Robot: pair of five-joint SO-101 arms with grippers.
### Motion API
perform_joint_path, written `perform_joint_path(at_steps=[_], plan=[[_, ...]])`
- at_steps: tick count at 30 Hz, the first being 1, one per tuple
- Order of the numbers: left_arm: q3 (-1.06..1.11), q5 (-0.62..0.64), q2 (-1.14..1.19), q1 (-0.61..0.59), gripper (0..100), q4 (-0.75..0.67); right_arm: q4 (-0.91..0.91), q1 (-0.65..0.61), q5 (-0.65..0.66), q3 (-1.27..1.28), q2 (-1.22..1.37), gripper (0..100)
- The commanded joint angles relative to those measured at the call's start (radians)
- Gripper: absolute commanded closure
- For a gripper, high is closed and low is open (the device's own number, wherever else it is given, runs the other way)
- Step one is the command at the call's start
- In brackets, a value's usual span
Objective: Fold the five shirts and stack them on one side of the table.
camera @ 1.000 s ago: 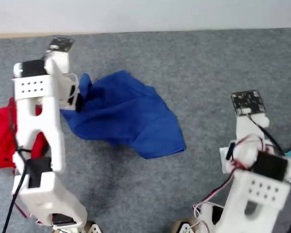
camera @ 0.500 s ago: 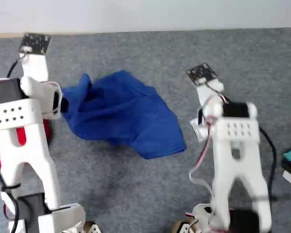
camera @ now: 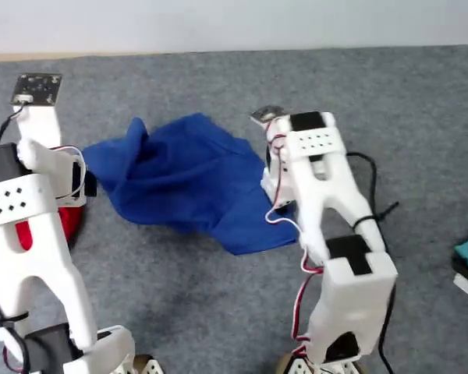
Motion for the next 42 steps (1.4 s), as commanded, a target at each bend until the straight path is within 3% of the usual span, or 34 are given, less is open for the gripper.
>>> perform_joint_path(at_steps=[1,15,23,26,37,42], plan=[[-0.002,-0.011,-0.032,-0.011,82,0.000,0.022,-0.039,-0.064,-0.057,0.024,72.3],[-0.002,-0.009,-0.031,-0.006,82,-0.021,0.025,-0.082,-0.074,-0.057,0.228,73.2],[-0.002,-0.008,-0.031,-0.006,82,-0.018,0.024,-0.084,-0.054,-0.101,0.298,98.7],[-0.002,-0.008,-0.031,-0.006,82,-0.018,0.025,-0.079,-0.018,-0.112,0.286,98.7],[-0.002,-0.008,-0.031,-0.002,82,-0.015,0.090,-0.081,0.008,-0.184,-0.050,98.7],[-0.001,-0.009,-0.037,0.074,82,0.002,0.054,-0.084,0.008,-0.336,-0.260,98.8]])
